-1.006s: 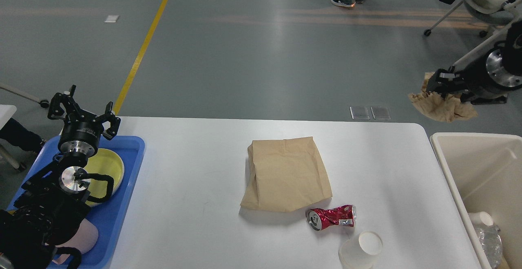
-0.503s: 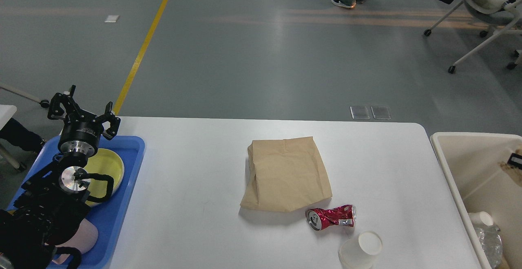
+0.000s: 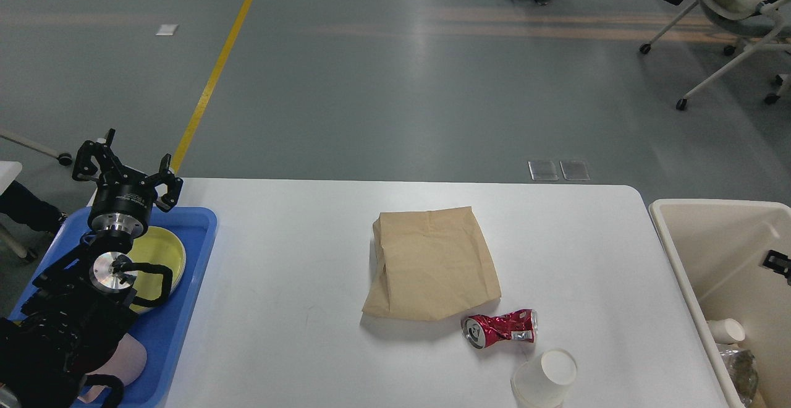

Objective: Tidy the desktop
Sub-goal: 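Move the right gripper down to the white paper cup, then grasp the white paper cup with the right gripper, then lift the paper cup into the white bin and release it, then bring the right gripper back down to the red soda can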

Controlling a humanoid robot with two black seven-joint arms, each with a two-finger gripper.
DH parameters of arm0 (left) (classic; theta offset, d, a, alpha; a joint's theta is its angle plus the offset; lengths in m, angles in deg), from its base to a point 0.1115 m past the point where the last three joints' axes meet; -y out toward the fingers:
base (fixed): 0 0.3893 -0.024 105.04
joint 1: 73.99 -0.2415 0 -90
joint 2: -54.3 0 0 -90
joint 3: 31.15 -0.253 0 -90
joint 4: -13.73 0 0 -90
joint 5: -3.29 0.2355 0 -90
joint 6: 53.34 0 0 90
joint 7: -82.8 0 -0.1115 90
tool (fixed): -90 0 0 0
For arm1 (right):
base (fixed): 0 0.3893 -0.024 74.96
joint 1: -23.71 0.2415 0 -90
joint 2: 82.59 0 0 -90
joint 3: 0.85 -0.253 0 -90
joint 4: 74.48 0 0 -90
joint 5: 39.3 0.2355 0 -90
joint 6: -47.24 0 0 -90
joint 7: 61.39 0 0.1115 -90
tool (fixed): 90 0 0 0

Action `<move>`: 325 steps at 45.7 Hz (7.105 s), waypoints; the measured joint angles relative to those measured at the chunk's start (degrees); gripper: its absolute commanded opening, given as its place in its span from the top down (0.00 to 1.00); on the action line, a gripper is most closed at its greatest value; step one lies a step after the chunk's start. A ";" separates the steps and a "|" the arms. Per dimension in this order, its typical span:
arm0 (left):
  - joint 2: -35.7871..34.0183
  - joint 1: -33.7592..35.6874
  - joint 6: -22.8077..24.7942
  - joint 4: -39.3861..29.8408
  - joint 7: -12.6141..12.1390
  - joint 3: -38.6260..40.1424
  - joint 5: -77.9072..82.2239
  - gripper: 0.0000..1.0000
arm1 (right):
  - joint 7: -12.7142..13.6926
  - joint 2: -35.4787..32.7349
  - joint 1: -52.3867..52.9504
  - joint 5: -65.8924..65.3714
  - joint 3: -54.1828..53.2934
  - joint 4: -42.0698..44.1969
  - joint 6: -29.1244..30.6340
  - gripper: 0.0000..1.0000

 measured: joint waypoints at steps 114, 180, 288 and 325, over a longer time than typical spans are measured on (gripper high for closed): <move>0.00 0.00 0.00 0.01 0.00 0.00 0.00 0.04 | 0.30 21.69 24.45 -0.47 -2.45 -40.93 28.38 0.88; 0.00 0.00 0.00 0.00 0.00 0.00 0.00 0.04 | 1.28 -2.77 39.33 -4.10 2.87 -16.27 29.33 0.93; 0.00 0.00 0.00 0.03 0.00 -0.01 0.00 0.04 | 1.05 22.86 27.02 18.76 -3.26 -31.28 20.70 0.00; 0.00 0.00 0.00 0.02 0.00 0.00 0.00 0.04 | 1.09 19.47 13.76 33.45 -11.53 -30.63 8.72 0.00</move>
